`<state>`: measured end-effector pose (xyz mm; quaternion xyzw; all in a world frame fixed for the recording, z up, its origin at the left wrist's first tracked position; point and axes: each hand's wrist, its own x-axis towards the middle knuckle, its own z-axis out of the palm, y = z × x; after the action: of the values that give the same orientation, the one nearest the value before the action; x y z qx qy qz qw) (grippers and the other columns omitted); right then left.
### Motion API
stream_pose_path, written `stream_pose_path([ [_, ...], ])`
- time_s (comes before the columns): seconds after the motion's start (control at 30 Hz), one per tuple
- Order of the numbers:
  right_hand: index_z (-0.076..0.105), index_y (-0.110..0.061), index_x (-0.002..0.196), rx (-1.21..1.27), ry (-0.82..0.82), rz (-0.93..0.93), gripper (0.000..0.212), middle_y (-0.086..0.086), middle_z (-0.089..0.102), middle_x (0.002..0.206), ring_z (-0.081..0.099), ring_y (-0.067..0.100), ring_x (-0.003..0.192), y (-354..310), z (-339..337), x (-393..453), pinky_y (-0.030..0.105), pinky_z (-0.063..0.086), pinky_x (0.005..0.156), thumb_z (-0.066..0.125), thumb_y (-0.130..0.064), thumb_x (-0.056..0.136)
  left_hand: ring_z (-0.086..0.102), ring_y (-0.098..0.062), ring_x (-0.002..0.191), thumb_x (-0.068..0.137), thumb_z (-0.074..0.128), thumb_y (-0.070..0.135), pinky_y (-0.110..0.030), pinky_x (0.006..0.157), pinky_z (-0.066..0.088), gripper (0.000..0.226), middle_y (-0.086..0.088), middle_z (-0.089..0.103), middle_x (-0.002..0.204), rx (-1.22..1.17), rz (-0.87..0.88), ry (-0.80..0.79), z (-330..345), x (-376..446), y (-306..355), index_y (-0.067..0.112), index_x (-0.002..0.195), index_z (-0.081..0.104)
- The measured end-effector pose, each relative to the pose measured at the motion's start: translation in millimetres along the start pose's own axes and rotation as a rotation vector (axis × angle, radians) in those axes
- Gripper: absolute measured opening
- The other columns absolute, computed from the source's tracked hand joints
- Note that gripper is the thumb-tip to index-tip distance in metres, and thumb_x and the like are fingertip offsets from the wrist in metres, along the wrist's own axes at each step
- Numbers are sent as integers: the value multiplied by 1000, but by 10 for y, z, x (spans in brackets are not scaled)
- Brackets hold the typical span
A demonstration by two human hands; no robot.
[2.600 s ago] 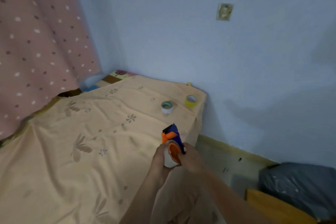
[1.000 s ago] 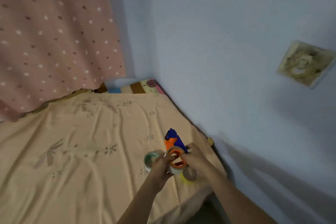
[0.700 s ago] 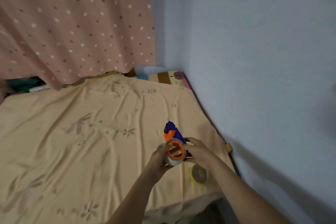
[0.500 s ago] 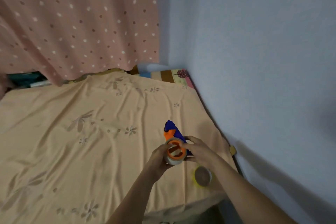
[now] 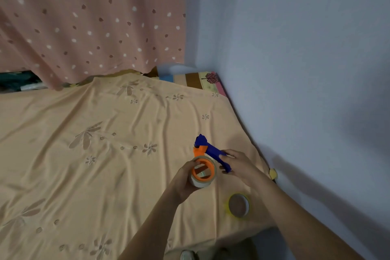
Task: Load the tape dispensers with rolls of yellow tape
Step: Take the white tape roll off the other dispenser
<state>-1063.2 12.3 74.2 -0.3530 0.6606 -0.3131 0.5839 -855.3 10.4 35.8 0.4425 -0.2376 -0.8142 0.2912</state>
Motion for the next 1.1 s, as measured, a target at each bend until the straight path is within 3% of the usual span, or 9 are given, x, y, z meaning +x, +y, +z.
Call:
stream_pose_path([
  [0.1,65,-13,123,-116,36,-58,31,7,72,100,68,15,79,-22,-41,123,33,59,75,62,-26,95,61,-33,110,76,72,25,-55,111,42,52,-17,68,115,-31,12,-56,48,46,8,6,123,62],
  [0.17,54,-17,133,-244,69,-116,47,-1,63,111,63,12,92,-90,-66,172,27,56,73,66,-34,91,58,-35,112,71,75,24,-55,112,39,56,-20,64,117,-67,35,-67,113,65,15,6,121,61],
  [0.3,41,-29,139,-488,181,-508,78,-14,45,123,49,3,108,-325,-6,81,14,45,81,76,-56,74,65,-32,100,86,66,17,-53,100,51,30,-20,65,113,-131,76,-64,247,104,88,8,114,66],
  [0.43,44,-38,131,-789,-110,-443,85,-15,54,122,57,5,105,-457,183,-49,31,55,89,75,-67,58,75,-27,91,95,59,32,-41,76,61,34,-15,73,108,-224,58,-23,415,145,186,11,121,67],
  [0.53,45,-31,134,-973,-122,-388,80,-6,52,128,54,17,114,-411,222,-15,37,53,92,77,-57,65,69,-29,103,100,50,43,-42,83,58,46,-16,71,111,-323,36,-18,502,171,220,9,129,63],
  [0.63,47,-28,131,-893,-89,-428,72,-7,53,126,54,17,115,-381,199,-1,35,54,93,78,-44,68,69,-28,97,104,44,35,-42,82,56,42,-15,74,101,-370,20,52,483,216,199,7,131,59],
  [0.8,49,-32,122,-668,-71,-430,67,-14,54,121,55,10,110,-414,132,7,24,51,85,82,-41,65,70,-31,103,104,47,36,-42,81,59,41,-16,75,111,-348,30,72,465,280,228,8,129,64],
  [0.9,51,-32,119,-530,-35,-433,62,-12,55,119,56,10,107,-480,38,45,15,46,77,84,-38,67,65,-35,113,105,43,36,-48,95,54,46,-19,68,126,-300,88,112,449,342,230,10,141,57],
  [1.1,54,-20,128,-404,144,-237,66,3,57,125,59,21,108,-165,-209,298,32,54,81,83,-33,71,64,-38,117,106,47,32,-54,96,54,40,-17,64,131,-140,203,328,137,410,134,17,143,50],
])
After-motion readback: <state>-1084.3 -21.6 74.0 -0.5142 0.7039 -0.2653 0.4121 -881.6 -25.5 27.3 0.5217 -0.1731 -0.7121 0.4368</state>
